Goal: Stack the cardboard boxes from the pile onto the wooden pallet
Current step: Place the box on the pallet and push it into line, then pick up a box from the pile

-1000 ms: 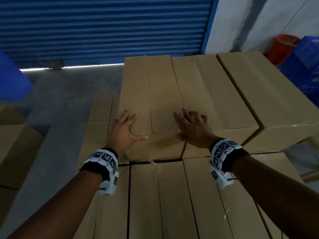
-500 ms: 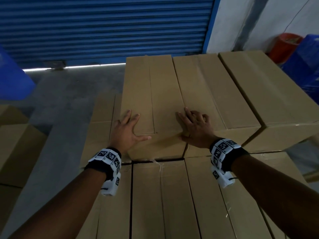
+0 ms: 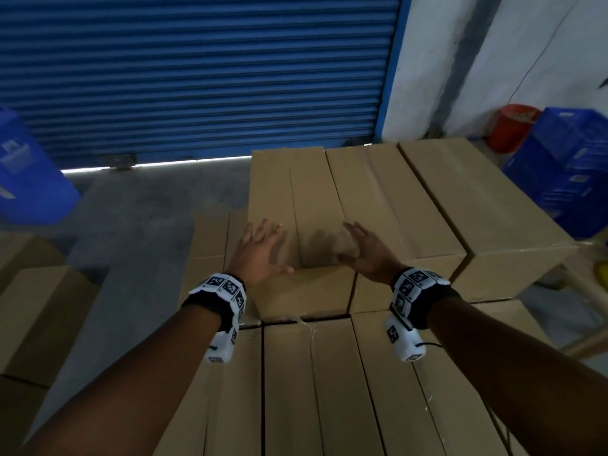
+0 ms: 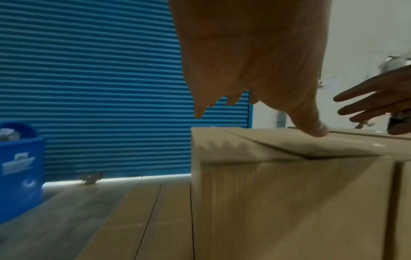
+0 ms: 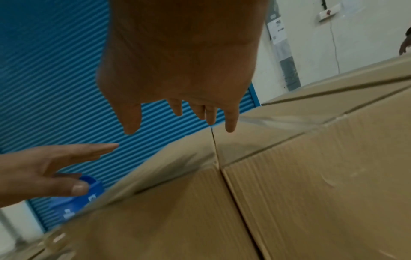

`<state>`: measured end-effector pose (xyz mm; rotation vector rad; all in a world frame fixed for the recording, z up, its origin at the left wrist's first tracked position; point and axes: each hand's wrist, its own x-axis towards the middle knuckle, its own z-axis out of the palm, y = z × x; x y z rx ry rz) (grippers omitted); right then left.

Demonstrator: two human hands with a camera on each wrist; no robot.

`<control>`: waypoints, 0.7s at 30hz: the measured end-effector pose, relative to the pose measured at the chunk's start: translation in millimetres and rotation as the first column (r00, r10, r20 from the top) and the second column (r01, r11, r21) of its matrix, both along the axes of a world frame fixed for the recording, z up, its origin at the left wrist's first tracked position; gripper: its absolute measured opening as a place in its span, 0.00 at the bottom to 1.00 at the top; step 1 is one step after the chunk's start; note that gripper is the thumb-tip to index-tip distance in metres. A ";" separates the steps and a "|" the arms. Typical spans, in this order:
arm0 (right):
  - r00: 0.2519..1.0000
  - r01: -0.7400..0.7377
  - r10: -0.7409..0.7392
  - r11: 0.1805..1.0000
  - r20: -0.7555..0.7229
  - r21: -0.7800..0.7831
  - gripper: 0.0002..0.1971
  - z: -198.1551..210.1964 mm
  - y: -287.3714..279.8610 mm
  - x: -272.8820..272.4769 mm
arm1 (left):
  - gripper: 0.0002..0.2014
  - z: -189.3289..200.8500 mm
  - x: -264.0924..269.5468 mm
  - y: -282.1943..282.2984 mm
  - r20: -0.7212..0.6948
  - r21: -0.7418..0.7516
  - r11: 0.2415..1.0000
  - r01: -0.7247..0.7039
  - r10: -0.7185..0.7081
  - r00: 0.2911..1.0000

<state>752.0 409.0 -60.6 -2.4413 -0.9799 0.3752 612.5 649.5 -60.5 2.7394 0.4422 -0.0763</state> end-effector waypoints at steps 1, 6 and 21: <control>1.000 0.023 -0.023 0.999 0.010 0.030 0.43 12.8 -2.0 -8.6 | 0.49 11.1 -4.3 -2.5 0.047 0.003 1.000 0.012 -0.013 0.999; 0.991 0.107 -0.125 0.959 0.054 0.261 0.41 83.0 -13.4 -75.8 | 0.41 76.6 -42.6 -31.0 0.332 -0.053 0.999 0.014 0.004 0.943; 0.956 0.027 -0.204 0.779 0.213 0.626 0.44 170.9 -104.8 -309.1 | 0.37 169.3 -257.5 -136.0 0.746 -0.135 0.990 0.032 0.080 0.661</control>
